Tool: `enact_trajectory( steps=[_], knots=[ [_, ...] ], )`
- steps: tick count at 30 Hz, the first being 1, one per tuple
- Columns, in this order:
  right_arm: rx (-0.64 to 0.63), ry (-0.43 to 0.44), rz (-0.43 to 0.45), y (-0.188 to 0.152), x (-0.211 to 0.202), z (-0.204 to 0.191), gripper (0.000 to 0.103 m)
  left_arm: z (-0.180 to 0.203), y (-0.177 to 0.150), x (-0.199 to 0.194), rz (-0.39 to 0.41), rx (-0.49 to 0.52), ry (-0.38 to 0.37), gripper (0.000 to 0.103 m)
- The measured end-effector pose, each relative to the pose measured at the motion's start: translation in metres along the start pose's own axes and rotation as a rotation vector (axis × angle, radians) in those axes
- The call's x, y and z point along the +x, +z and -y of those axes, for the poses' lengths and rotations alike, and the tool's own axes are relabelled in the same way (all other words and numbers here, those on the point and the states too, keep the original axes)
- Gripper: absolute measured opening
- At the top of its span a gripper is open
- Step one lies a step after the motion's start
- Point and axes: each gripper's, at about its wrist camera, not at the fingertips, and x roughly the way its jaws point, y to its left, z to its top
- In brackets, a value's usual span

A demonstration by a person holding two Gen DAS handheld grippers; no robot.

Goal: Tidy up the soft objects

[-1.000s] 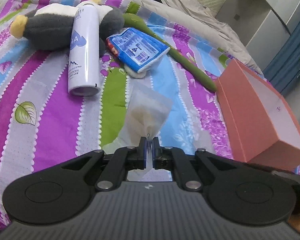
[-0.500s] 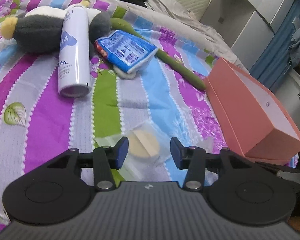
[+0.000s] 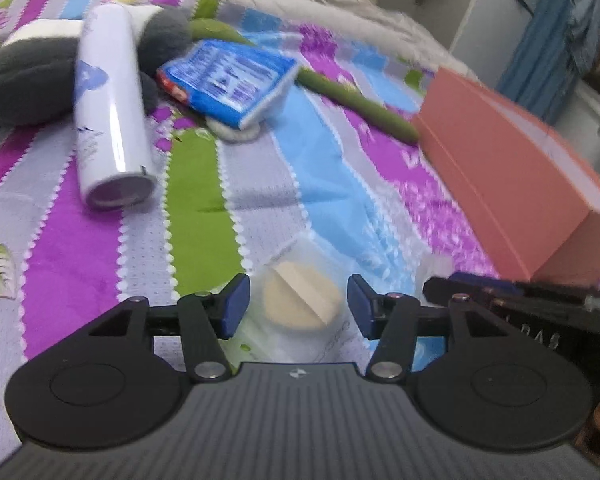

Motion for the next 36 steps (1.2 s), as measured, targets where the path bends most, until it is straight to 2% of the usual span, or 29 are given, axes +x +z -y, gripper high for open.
enact_trajectory(
  steps=[4,12,15,17,18,19,27,29,32,36],
  knots=[
    [-0.008,-0.012,-0.026,-0.002,0.002,0.005,0.029,0.004,-0.002,0.011,-0.037,0.069,0.003,0.066],
    [0.015,0.022,-0.050,-0.004,0.001,0.014,0.029,0.023,-0.008,0.020,-0.073,0.207,0.054,0.067],
    [0.025,0.030,-0.056,-0.004,0.001,0.017,0.033,0.030,-0.013,0.023,-0.079,0.255,0.084,0.066],
    [0.039,0.046,-0.060,-0.002,0.000,0.022,0.036,0.032,-0.016,0.024,-0.071,0.278,0.103,0.059],
    [0.068,0.058,-0.069,-0.002,0.000,0.027,0.045,0.031,-0.017,0.024,-0.068,0.277,0.106,0.057],
    [0.096,0.069,-0.078,-0.001,0.001,0.031,0.047,0.030,-0.017,0.024,-0.064,0.272,0.114,0.053],
    [0.122,0.083,-0.075,-0.002,0.003,0.030,0.049,0.027,-0.013,0.023,-0.053,0.241,0.137,0.035],
    [0.107,0.088,-0.075,-0.002,0.006,0.025,0.050,0.025,-0.012,0.021,-0.048,0.223,0.143,0.024],
    [0.073,0.063,-0.075,-0.002,0.009,0.017,0.037,0.018,-0.009,0.016,-0.044,0.167,0.141,0.014],
    [0.073,0.058,-0.069,0.002,0.004,0.017,0.026,0.009,-0.006,0.006,-0.027,0.087,0.133,0.010]
  ],
)
